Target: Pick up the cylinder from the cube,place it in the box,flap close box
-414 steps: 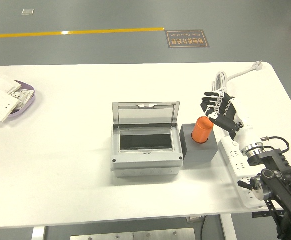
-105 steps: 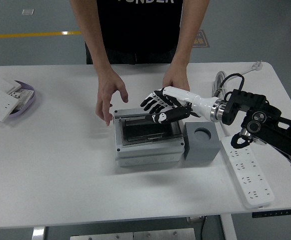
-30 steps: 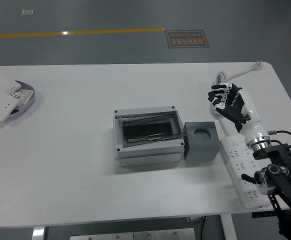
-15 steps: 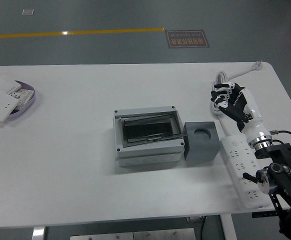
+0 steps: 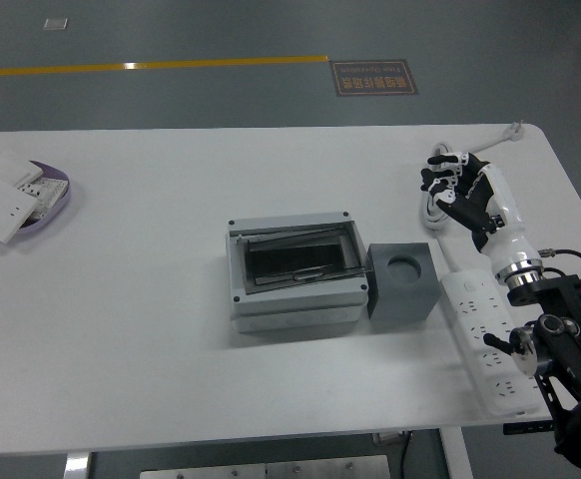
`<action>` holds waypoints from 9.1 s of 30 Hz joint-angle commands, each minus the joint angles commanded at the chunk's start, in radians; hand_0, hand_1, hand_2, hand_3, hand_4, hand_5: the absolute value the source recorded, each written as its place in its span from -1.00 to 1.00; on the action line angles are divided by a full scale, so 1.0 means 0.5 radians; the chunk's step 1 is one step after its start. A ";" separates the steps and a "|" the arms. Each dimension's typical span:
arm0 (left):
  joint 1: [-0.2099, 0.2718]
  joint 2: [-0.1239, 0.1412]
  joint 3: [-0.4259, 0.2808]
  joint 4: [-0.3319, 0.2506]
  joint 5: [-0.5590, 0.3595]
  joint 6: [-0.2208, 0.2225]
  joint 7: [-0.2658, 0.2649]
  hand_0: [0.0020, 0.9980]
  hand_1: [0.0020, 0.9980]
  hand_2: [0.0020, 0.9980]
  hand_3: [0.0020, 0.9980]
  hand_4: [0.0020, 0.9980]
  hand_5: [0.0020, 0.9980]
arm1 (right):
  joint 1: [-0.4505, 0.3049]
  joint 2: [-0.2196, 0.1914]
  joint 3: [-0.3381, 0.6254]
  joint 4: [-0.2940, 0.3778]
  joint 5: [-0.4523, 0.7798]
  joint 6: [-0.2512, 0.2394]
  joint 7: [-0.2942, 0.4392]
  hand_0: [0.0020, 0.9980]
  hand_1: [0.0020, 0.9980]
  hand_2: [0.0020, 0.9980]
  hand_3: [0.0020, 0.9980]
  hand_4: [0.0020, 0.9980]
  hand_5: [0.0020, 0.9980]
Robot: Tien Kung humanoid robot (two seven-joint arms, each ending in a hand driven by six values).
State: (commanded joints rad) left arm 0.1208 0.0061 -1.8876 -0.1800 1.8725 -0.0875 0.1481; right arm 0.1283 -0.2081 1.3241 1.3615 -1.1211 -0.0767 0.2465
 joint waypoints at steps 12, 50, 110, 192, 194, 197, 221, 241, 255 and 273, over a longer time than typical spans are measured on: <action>-0.019 0.019 0.019 0.000 -0.007 -0.003 -0.005 0.19 0.29 0.23 0.33 0.38 -0.77 | 0.445 -0.128 -0.126 -0.466 0.237 0.034 0.018 0.01 -0.21 -0.23 -0.11 0.36 -0.69; -0.040 0.051 -0.010 0.000 0.041 -0.014 0.007 0.19 0.29 0.23 0.34 0.39 -0.76 | 1.101 -0.189 -0.748 -1.024 0.431 0.056 0.033 0.04 -0.17 -0.24 -0.12 0.36 -0.79; -0.022 0.026 -0.023 0.000 0.029 -0.008 -0.008 0.19 0.29 0.23 0.34 0.40 -0.75 | -0.199 0.083 0.142 0.090 0.100 0.076 -0.031 0.04 -0.16 -0.20 -0.06 0.44 -0.83; -0.024 0.020 0.010 0.000 -0.023 -0.007 0.012 0.19 0.29 0.23 0.33 0.39 -0.76 | -0.093 0.004 0.059 0.032 0.043 0.087 -0.058 -0.01 -0.08 0.08 0.21 0.34 -0.76; -0.024 0.022 0.011 0.000 -0.023 -0.008 0.012 0.19 0.29 0.23 0.33 0.39 -0.76 | -0.093 0.003 0.059 0.031 0.044 0.085 -0.056 -0.06 -0.09 0.08 0.21 0.39 -0.71; -0.021 0.024 0.008 0.000 -0.017 -0.010 0.015 0.19 0.29 0.23 0.33 0.39 -0.76 | -0.093 0.000 0.055 0.026 0.049 0.080 -0.052 -0.06 -0.09 0.08 0.21 0.39 -0.71; -0.015 0.041 0.037 0.000 -0.048 -0.008 0.012 0.19 0.30 0.23 0.32 0.39 -0.75 | -0.106 0.006 0.087 -0.005 0.125 0.061 -0.028 -0.06 -0.11 0.05 0.20 0.44 -0.64; -0.003 0.026 0.035 0.000 -0.057 -0.006 0.017 0.20 0.29 0.23 0.32 0.39 -0.75 | -0.004 -0.030 -0.079 -0.032 0.200 0.066 -0.021 -0.06 -0.10 0.04 0.18 0.43 -0.63; -0.005 0.028 0.039 0.000 -0.059 -0.007 0.015 0.20 0.29 0.23 0.32 0.39 -0.75 | 0.151 -0.053 -0.196 -0.026 0.184 0.045 -0.055 -0.07 -0.11 0.04 0.17 0.41 -0.65; -0.026 0.021 0.027 0.000 -0.040 -0.009 0.010 0.19 0.29 0.23 0.32 0.39 -0.75 | 0.145 -0.031 -0.102 -0.020 0.150 0.030 -0.064 -0.07 -0.10 0.03 0.13 0.41 -0.66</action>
State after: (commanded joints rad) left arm 0.1076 0.0168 -1.8739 -0.1800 1.8525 -0.0919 0.1533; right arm 0.2007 -0.2235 1.2731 1.3516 -1.0459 -0.0619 0.2143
